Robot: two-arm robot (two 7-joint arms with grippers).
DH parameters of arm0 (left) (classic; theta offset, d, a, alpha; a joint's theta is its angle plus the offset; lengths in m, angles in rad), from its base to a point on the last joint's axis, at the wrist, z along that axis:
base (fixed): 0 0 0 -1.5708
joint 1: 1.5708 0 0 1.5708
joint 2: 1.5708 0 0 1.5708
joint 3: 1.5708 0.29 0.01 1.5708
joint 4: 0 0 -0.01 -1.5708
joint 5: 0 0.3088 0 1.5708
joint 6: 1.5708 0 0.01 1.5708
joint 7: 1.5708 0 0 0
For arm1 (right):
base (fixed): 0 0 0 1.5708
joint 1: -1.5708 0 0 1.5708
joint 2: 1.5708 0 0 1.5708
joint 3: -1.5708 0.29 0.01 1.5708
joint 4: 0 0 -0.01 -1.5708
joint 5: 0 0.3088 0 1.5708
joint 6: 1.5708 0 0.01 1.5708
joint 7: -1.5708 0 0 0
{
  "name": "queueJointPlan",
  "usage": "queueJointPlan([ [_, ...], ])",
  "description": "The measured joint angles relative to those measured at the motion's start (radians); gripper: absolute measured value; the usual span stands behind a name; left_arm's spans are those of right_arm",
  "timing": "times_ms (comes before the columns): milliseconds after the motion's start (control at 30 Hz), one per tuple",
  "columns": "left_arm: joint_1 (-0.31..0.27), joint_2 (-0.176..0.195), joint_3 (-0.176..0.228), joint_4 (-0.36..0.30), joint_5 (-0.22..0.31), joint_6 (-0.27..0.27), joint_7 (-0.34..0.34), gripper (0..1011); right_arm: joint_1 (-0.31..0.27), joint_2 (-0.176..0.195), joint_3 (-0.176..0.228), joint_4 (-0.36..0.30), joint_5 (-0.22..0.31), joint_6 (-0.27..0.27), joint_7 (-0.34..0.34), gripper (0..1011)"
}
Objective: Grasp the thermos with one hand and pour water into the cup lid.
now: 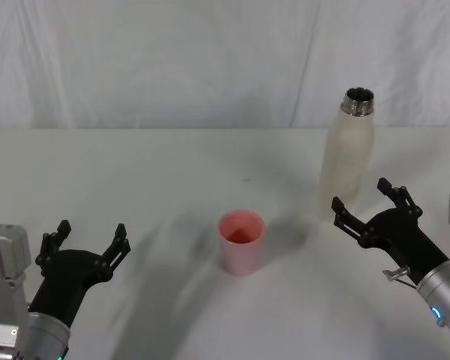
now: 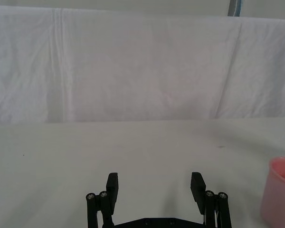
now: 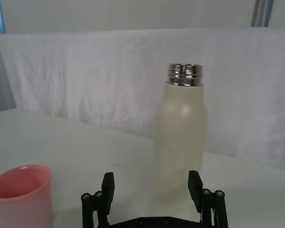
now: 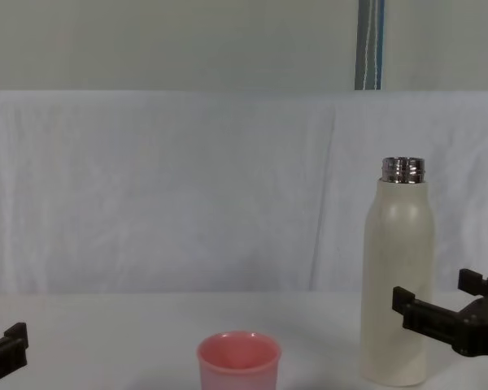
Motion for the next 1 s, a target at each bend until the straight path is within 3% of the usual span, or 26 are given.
queueJointPlan([
  [1000,0.000,0.000,0.000,0.000,0.000,0.000,0.000,1001,-0.012,0.008,-0.012,0.005,0.028,-0.059,0.036,1001],
])
